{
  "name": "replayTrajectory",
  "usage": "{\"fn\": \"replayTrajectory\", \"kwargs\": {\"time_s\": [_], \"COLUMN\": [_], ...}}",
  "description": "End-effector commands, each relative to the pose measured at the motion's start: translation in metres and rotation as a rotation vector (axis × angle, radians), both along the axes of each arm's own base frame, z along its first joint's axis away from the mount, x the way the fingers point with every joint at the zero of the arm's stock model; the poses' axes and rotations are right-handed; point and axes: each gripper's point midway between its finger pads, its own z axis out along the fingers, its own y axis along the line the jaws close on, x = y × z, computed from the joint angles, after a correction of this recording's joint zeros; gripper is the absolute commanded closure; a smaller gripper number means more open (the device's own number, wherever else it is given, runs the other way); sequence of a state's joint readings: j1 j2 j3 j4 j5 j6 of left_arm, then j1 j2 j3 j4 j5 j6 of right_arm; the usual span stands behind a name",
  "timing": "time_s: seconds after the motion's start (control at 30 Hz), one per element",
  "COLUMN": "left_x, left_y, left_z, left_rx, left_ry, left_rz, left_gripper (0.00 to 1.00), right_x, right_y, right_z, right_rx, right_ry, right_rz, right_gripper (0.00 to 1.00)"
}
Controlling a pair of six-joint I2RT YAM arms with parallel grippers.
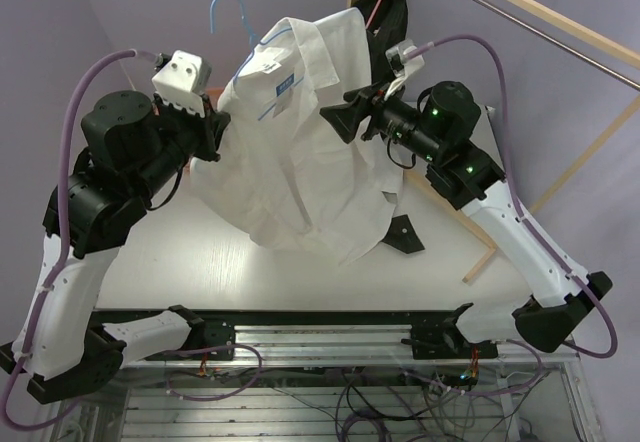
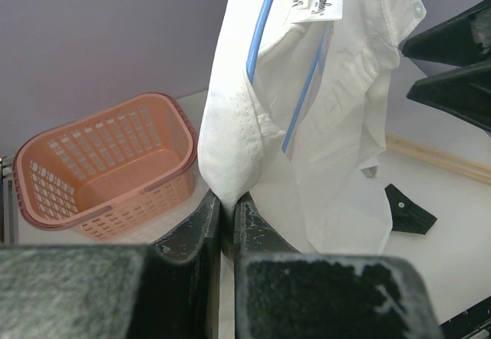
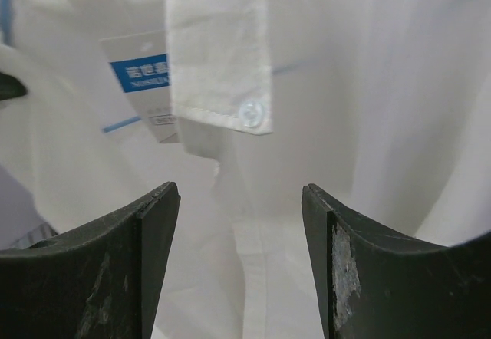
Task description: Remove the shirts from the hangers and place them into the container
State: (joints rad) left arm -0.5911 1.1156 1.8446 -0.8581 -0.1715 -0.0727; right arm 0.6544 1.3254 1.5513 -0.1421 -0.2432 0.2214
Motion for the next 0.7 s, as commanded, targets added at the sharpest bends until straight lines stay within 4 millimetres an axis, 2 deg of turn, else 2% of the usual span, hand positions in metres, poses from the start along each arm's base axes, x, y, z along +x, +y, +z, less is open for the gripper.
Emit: {"fn": "replayTrajectory", "kwargs": {"time_s": [0.0,0.3,0.5,0.57,0.67], "left_x": [-0.007,-0.013,-0.017,-0.019,-0.021], "left_y": [0.000,0.004,0.006,0.005,0.006], "left_z": [0.028,0.031,0.033,0.034,0.034], "left_rx": [-0.074,-0.084,-0.093,-0.098,-0.098], "left_ry": [-0.079,-0.083,-0.085,-0.088,-0.089], "left_rz": [-0.018,-0.016,-0.017,-0.025,-0.029], "left_gripper": [0.93,0.93,0.93,0.93,0.93], "right_x": [0.009,-0.005,-0.002,0.002,0.016], "right_y": [-0.007,0.023,0.037,0.042,0.045], "right_z": [0.005,-0.001,-0.008,-0.012,-0.017], "right_rx": [0.011,0.047,0.054,0.059,0.054], "right_ry": [-0.018,-0.037,-0.033,-0.021,0.004], "right_rz": [-0.073,0.043,0.031,0.024,-0.038], "right_gripper": [0.34,0.34,0.35,0.38,0.48]}}
